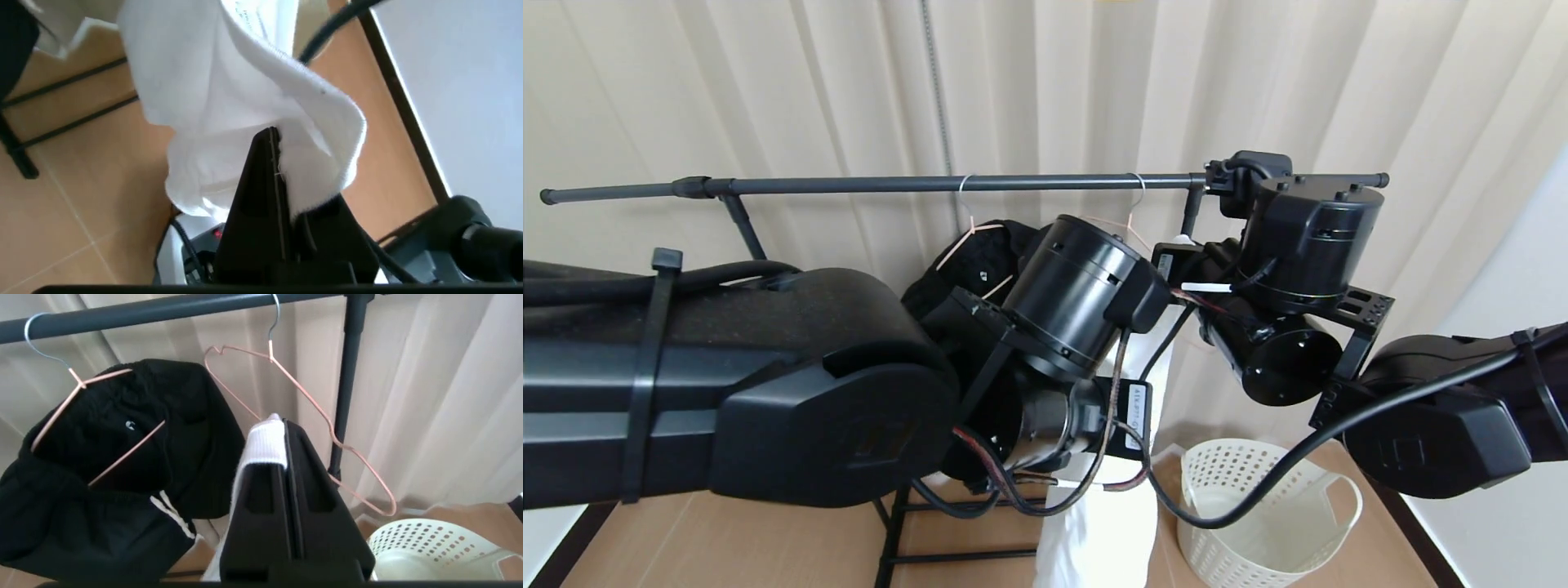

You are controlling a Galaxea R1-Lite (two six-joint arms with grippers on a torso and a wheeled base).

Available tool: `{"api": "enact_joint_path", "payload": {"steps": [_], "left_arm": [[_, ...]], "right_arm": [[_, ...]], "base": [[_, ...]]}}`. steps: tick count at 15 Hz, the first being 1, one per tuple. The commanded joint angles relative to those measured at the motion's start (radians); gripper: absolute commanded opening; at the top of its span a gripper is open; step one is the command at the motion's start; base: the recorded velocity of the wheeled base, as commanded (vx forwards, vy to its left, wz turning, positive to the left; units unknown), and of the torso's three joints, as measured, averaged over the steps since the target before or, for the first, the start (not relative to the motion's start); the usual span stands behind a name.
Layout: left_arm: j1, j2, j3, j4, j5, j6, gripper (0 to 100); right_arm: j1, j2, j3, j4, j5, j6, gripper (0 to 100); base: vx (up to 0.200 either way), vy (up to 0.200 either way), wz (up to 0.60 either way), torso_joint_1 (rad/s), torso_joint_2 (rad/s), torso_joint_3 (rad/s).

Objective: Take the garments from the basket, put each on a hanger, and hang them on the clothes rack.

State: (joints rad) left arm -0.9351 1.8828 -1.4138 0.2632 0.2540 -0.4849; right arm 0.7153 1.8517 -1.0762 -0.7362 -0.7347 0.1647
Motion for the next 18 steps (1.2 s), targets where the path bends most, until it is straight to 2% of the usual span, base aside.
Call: {"api": "enact_joint_path", "payload": {"steps": [1, 3, 6, 7, 10, 16, 17, 18], "left_arm": [[0.045, -0.010, -0.001, 0.001, 0.037, 0.023, 0], [0.117, -0.007, -0.030, -0.009, 0.106, 0.071, 0], [0.179, 0.029, -0.129, -0.010, 0.133, 0.106, 0], [0.193, 0.055, -0.198, -0.010, 0.146, 0.109, 0], [0.216, 0.121, -0.353, -0.009, 0.163, 0.127, 0], [0.208, 0.150, -0.456, -0.009, 0.163, 0.150, 0], [0.203, 0.156, -0.476, -0.009, 0.163, 0.152, 0], [0.197, 0.157, -0.499, -0.009, 0.163, 0.154, 0]], "right_arm": [[-0.019, -0.026, 0.019, 0.001, 0.000, -0.022, 0], [-0.030, -0.063, 0.056, -0.005, 0.000, -0.059, 0], [-0.030, -0.111, 0.097, -0.005, 0.000, -0.102, 0], [-0.030, -0.132, 0.122, -0.003, 0.001, -0.129, 0], [-0.028, -0.157, 0.165, -0.003, 0.001, -0.162, 0], [-0.030, -0.163, 0.188, 0.001, 0.003, -0.171, 0], [-0.030, -0.166, 0.193, -0.002, 0.005, -0.180, 100], [-0.030, -0.172, 0.206, 0.006, 0.008, -0.200, 100]], "base": [[0.000, 0.000, 0.00, 0.000, 0.00, 0.000], [0.000, 0.000, 0.00, 0.000, 0.00, 0.000], [0.000, 0.000, 0.00, 0.000, 0.00, 0.000], [0.000, 0.000, 0.00, 0.000, 0.00, 0.000], [0.000, 0.000, 0.00, 0.000, 0.00, 0.000], [0.000, 0.000, 0.00, 0.000, 0.00, 0.000], [0.000, 0.000, 0.00, 0.000, 0.00, 0.000], [0.000, 0.000, 0.00, 0.000, 0.00, 0.000]]}}
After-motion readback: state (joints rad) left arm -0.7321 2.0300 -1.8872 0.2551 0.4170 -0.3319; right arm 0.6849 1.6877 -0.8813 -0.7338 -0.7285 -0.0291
